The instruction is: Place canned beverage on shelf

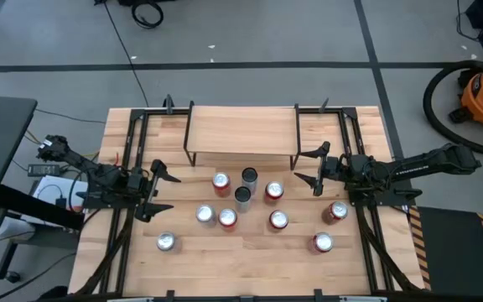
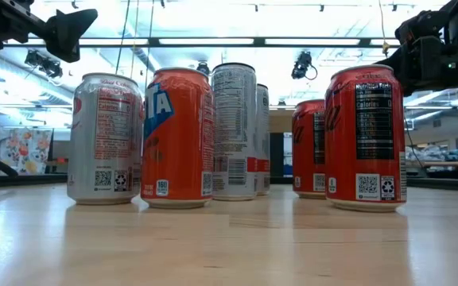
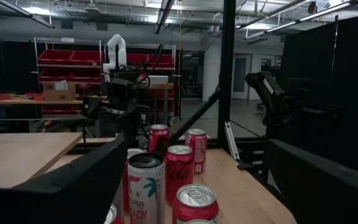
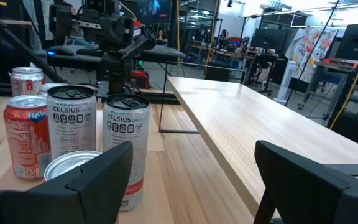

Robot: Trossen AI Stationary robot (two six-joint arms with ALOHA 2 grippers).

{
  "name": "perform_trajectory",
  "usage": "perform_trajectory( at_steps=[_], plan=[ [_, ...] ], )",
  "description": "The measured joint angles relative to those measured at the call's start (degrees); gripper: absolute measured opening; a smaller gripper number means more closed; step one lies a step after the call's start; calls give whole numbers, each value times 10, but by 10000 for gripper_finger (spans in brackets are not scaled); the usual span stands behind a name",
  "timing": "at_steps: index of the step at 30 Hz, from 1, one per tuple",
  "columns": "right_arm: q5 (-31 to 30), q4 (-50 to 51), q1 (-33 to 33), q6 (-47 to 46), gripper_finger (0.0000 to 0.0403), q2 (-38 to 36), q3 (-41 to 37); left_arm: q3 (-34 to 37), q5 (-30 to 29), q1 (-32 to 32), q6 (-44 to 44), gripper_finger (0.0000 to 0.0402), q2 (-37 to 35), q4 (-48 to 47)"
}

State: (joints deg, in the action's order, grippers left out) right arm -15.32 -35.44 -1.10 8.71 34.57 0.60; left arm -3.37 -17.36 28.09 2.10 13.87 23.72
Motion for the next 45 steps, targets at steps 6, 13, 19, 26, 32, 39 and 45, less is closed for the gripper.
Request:
perform_trajectory(
  at_steps=[6, 13, 19, 26, 32, 39, 45],
  plan=[
    [0, 0, 0, 0, 348, 0, 0, 0, 0, 0, 0, 393, 0, 0],
    [0, 0, 0, 0, 348, 0, 0, 0, 0, 0, 0, 393, 0, 0],
    [0, 0, 0, 0, 348, 0, 0, 0, 0, 0, 0, 393, 0, 0],
    [0, 0, 0, 0, 348, 0, 0, 0, 0, 0, 0, 393, 0, 0],
    [0, 0, 0, 0, 348, 0, 0, 0, 0, 0, 0, 393, 0, 0],
    [0, 0, 0, 0, 348, 0, 0, 0, 0, 0, 0, 393, 0, 0],
    [0, 0, 0, 0, 348, 0, 0, 0, 0, 0, -83, 393, 0, 0]
  ],
)
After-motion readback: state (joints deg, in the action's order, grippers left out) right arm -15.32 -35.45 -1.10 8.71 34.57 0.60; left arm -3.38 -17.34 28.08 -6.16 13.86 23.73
